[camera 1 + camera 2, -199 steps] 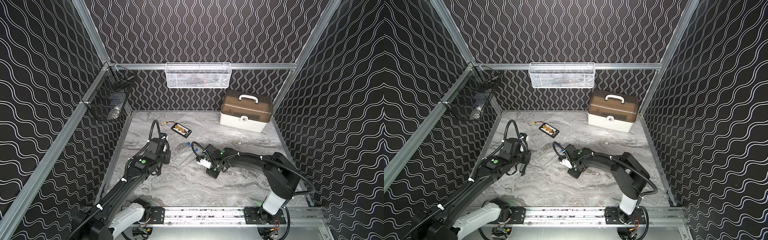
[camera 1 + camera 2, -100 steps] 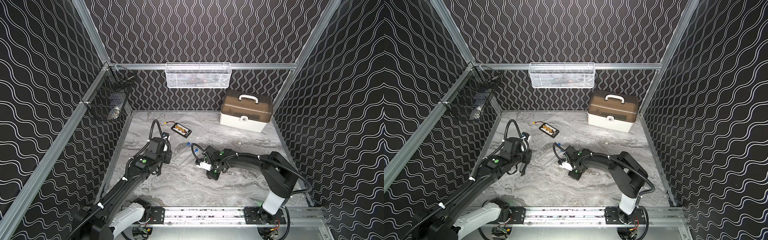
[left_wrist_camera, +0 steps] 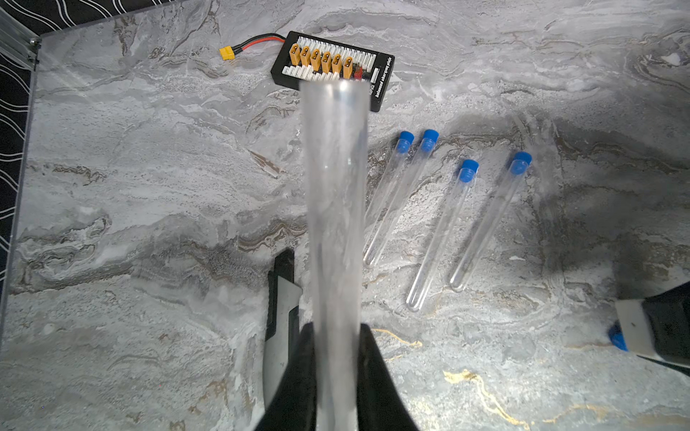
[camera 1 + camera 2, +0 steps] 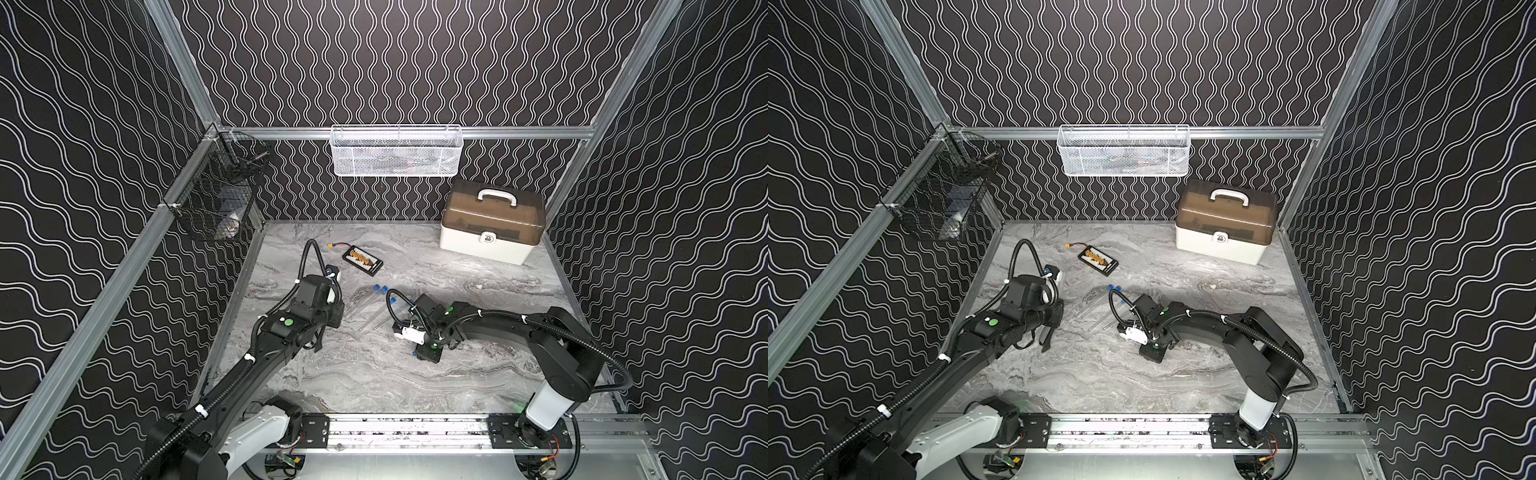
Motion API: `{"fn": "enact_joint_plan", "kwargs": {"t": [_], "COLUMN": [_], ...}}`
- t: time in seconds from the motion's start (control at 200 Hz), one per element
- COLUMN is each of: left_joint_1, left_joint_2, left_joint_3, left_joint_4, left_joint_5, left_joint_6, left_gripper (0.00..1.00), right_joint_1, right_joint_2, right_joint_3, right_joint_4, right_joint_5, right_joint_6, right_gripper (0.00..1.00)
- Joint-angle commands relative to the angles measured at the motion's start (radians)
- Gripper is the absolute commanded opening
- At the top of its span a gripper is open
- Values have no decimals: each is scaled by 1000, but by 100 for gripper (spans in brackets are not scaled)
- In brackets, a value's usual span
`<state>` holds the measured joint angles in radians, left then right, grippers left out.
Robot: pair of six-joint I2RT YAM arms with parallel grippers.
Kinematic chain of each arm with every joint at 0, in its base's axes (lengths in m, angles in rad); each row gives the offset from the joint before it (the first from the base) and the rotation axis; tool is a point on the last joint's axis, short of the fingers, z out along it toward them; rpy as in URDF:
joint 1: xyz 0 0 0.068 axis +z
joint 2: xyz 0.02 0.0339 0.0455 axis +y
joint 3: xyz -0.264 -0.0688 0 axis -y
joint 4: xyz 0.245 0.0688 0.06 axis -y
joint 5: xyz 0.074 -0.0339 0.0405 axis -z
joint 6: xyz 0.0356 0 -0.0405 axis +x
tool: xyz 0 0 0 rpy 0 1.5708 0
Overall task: Insert stoppers into test tubes
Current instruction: Adjust the stopper at the center of the board.
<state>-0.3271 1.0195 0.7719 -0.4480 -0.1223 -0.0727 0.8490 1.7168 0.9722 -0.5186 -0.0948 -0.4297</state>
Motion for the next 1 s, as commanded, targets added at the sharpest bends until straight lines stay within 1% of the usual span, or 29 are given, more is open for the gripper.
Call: {"fn": "enact_joint_plan", "kwargs": {"t": [0.0,0.35,0.61,0.996], "left_joint_1": [0,1,0,1], "left_joint_2": [2,18,31,30], "left_joint_3": [-2,1,4,6], "left_joint_4": [31,43,48,51], "left_joint_5": [7,13,15,15], "left_joint_6": [23,24,34,40], "left_gripper": [0,0,0,0], "right_joint_1": [1,-1,1,0], "right_joint_2": [-5,-64,-93,-149], "right_joint_3": [-18,-91,-134,-186], "right_joint_4": [19,97,150,213], "right_joint_5": [-14,-10,-22,-80], "right_joint_6": [-16,-7,-18,-156], "right_gripper": [38,42,42,42]}}
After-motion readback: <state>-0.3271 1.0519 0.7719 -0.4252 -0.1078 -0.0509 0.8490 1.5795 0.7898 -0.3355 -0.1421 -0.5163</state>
